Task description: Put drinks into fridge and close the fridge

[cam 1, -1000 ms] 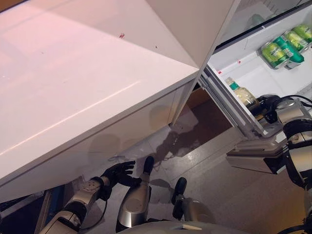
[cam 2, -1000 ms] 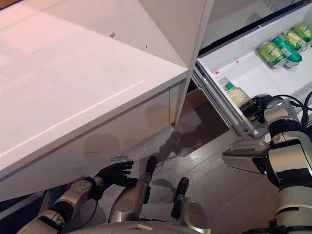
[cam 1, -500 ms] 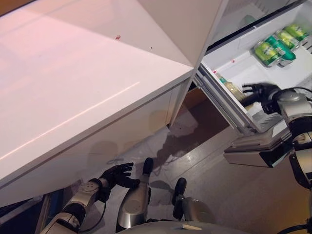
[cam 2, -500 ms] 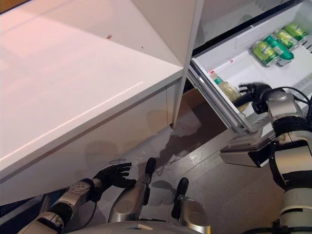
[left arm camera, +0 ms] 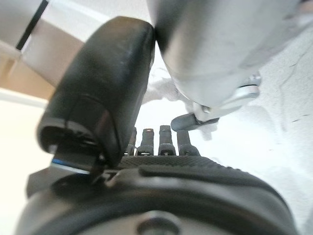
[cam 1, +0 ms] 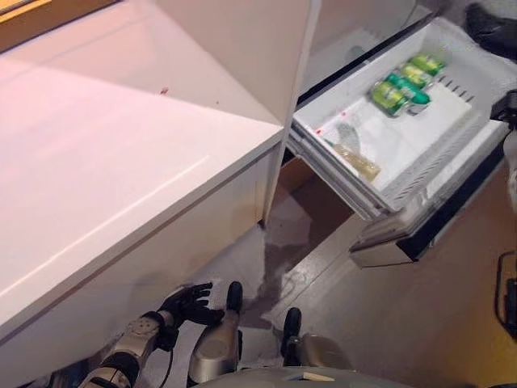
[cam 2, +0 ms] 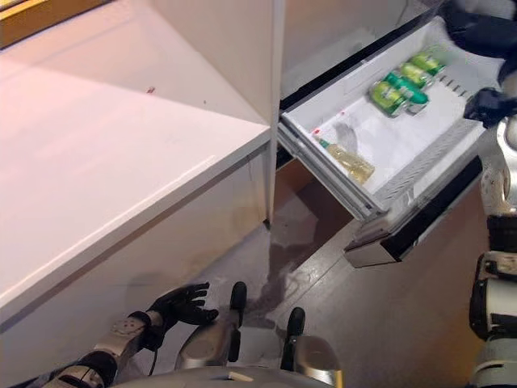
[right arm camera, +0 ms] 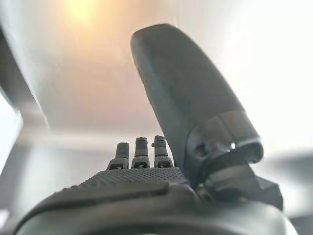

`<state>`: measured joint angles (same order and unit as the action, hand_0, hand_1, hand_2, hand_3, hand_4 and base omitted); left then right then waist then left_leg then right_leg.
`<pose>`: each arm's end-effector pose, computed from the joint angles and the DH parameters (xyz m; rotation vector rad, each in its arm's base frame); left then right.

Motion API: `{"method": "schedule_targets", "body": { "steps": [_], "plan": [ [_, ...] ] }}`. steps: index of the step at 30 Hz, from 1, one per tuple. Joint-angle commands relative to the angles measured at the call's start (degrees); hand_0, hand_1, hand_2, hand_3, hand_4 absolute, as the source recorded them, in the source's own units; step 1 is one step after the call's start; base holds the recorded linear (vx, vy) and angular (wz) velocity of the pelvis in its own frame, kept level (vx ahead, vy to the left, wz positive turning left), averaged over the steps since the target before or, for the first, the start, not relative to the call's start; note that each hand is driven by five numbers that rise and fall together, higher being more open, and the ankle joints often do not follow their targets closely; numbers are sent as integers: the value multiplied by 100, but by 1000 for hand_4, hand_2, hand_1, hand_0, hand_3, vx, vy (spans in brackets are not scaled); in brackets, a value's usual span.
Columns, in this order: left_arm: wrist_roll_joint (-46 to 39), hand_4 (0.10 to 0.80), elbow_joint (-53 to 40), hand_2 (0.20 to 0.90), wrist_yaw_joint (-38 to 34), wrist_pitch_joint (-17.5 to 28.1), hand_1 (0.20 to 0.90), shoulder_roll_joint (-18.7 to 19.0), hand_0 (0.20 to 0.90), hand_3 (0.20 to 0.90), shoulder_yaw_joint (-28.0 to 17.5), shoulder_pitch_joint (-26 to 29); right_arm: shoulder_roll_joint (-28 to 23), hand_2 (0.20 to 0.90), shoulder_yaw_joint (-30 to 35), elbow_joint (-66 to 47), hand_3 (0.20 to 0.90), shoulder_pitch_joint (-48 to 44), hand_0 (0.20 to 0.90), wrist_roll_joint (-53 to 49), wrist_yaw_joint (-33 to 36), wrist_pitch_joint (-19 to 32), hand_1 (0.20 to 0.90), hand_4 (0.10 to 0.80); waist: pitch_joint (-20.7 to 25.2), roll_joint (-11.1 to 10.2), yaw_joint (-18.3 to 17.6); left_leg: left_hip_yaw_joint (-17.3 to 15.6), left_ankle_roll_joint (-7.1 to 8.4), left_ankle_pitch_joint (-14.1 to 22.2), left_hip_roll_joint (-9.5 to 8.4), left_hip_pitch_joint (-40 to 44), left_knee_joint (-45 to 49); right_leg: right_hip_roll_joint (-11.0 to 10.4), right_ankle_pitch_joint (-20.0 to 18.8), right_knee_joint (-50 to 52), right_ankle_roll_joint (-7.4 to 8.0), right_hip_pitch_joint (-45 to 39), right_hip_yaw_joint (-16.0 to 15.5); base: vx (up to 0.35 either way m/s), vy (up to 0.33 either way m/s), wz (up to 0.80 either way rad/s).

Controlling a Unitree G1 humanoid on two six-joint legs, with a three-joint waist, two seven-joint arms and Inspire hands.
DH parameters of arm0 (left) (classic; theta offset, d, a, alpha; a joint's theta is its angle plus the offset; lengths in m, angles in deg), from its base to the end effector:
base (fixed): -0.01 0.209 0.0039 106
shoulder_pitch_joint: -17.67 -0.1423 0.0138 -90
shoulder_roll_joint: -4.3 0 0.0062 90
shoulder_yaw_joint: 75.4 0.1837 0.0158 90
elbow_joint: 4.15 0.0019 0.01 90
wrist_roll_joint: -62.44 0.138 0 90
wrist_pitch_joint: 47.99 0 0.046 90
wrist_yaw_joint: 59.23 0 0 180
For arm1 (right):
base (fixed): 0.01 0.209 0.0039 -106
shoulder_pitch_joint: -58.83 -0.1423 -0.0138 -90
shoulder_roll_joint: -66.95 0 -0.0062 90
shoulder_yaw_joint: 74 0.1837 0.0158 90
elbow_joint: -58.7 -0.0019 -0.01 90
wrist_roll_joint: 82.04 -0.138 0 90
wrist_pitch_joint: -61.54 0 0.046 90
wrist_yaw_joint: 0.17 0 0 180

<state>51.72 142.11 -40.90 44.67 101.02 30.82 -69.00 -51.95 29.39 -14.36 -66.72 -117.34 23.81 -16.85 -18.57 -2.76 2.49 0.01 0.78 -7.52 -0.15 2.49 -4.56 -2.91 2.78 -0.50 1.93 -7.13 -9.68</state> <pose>0.1320 0.2495 -0.0818 0.1867 0.9539 -0.2761 0.2669 -0.3107 0.2434 0.1064 -0.7281 -0.6220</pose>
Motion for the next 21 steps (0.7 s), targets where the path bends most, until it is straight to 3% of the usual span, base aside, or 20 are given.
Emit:
{"method": "schedule_targets", "body": {
  "steps": [1, 5, 13, 17, 21],
  "plan": [
    [196, 800, 366, 900, 78, 15, 900, -278, 900, 900, 398, -325, -52, 900, 186, 101, 900, 390, 900, -543, 751, 1065, 900, 800, 796, 197, -172, -345, -331, 1598, -340, 54, 1195, 105, 488, 950, 16, 489, 176, 20, -11, -23],
    [62, 800, 390, 900, 110, -31, 900, -344, 900, 900, 508, -226, 377, 900, 275, 346, 900, 579, 900, -905, 1186, 1360, 900, 800, 588, 258, -151, -314, -449, 1961, -385, -170, 1984, -47, 651, 1470, -83, 603, 166, 2, -15, -20],
    [-415, 800, 248, 900, -174, -99, 900, -501, 900, 900, 555, -116, 688, 900, 139, 1347, 900, 205, 900, -1820, 919, 1532, 900, 800, 58, 453, -7, -341, -638, 2421, -488, -888, 3258, -288, 1009, 2801, -305, 1242, 27, -67, 27, -5],
    [-649, 800, 126, 900, -368, -118, 900, -506, 900, 900, 446, -93, 724, 900, -135, 1532, 900, 5, 900, -1932, 323, 1249, 900, 800, -203, 500, 66, -344, -707, 2613, -563, -1408, 3913, -392, 1282, 3668, -415, 1823, 5, -122, 50, 8],
    [-802, 800, -4, 900, -489, -131, 900, -464, 900, 900, 275, -113, 735, 900, -476, 1581, 900, -151, 900, -2638, -1101, 564, 900, 800, -419, 527, 190, -314, -737, 2602, -638, -1771, 4209, -512, 1440, 4257, -522, 2272, -83, -95, 50, 6]
  ]
}}
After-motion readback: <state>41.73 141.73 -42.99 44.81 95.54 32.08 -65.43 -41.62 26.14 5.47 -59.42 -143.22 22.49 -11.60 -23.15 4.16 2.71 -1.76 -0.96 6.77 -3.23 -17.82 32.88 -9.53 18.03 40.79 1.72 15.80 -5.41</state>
